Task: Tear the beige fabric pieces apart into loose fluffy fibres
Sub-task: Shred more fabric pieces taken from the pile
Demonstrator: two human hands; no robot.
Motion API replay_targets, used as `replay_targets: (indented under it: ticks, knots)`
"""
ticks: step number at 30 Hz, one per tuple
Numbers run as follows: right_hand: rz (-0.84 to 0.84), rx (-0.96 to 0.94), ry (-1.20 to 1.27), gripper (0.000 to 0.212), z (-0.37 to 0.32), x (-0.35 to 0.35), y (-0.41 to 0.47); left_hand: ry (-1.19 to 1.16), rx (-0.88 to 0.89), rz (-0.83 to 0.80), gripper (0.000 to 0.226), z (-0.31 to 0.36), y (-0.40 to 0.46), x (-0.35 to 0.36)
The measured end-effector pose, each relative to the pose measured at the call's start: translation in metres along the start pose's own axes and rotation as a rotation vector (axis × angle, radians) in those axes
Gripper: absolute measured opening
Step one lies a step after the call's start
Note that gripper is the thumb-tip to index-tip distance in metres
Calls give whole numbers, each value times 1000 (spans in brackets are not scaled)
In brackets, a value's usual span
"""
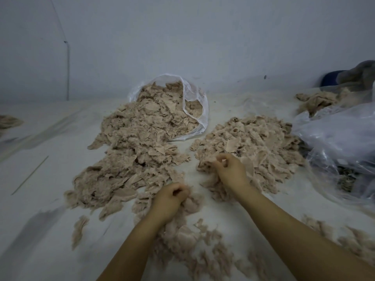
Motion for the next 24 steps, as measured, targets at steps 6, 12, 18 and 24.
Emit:
replay_targets:
  ticks: [6, 12, 18, 24]
  knots:
    - [-448, -9, 133, 29, 13, 16, -41, -230, 41, -41, 16, 19, -1, 4]
    - [-335, 176, 546, 19, 14, 16, -58, -209, -129, -91, 21, 10, -4, 9]
    - [-353, 197, 626, 18, 11, 12, -64, -385, -103, -195, 8, 12, -10, 7]
    - [-234, 128, 621, 12, 11, 16, -67, -549, -240, -170, 18, 21, -11, 15]
Point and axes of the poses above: each hand's wrist, its own y-axis towards the middle knuckle, its own x-axis out of the palm, z = x × y, the point moved 1 cm from there along y, towards the middle knuckle, and after that the axes turned 3 degrees about z, right-handed, at the moved point
